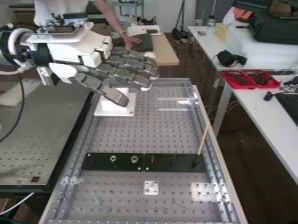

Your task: Grab the smaller nut and place it in the white container

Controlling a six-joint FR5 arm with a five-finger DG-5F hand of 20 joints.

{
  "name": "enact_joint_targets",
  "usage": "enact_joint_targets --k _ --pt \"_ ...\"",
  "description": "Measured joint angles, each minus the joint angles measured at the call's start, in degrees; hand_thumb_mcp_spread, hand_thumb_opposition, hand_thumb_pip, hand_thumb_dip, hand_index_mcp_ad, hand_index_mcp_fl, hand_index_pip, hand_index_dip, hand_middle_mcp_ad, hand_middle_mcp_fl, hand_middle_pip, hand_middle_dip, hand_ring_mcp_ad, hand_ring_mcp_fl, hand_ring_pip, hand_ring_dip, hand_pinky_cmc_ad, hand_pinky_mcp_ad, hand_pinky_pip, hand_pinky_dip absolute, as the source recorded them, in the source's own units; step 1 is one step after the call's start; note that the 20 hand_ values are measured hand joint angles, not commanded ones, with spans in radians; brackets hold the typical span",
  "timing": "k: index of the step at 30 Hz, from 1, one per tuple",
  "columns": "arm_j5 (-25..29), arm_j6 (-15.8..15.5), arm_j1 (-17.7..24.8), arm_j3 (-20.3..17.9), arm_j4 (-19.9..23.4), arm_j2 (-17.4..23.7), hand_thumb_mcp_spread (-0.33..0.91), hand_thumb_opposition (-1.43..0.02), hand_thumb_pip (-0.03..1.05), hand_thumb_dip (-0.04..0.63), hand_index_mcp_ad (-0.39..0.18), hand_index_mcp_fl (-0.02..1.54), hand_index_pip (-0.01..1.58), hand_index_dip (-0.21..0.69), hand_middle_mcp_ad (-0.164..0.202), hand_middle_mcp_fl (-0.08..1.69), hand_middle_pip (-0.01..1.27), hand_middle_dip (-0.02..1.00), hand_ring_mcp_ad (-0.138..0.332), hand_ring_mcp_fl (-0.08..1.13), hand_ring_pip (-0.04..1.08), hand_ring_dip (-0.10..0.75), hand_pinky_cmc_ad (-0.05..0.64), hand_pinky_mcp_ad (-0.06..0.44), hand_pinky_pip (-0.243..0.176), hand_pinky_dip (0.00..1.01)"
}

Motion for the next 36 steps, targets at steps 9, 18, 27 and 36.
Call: enact_joint_targets --k 9,18,27,36 --pt "0.12 -0.19 -0.26 0.61 -0.34 0.8 0.19 -0.76 0.62 0.134 -0.136 0.07 0.34 0.11 0.07 0.01 0.13 0.22 0.175 0.0 0.07 0.052 0.38 0.297 -0.124 0.6" --pt "0.13 -0.14 -0.17 0.61 -0.7 0.94 0.19 -0.76 0.62 0.134 -0.136 0.07 0.34 0.11 0.07 0.01 0.13 0.22 0.175 0.0 0.07 0.052 0.38 0.297 -0.124 0.6" --pt "0.11 0.17 -0.09 0.31 -0.43 1.08 0.19 -0.76 0.62 0.126 -0.136 0.07 0.34 0.124 0.07 0.01 0.13 0.22 0.175 0.0 0.07 0.052 0.38 0.297 -0.124 0.6" --pt "0.33 -0.21 0.18 -0.2 -0.13 1.72 0.19 -0.76 0.62 0.126 -0.136 0.07 0.34 0.122 0.07 0.01 0.13 0.22 0.175 0.0 0.07 0.052 0.38 0.297 -0.124 0.6"
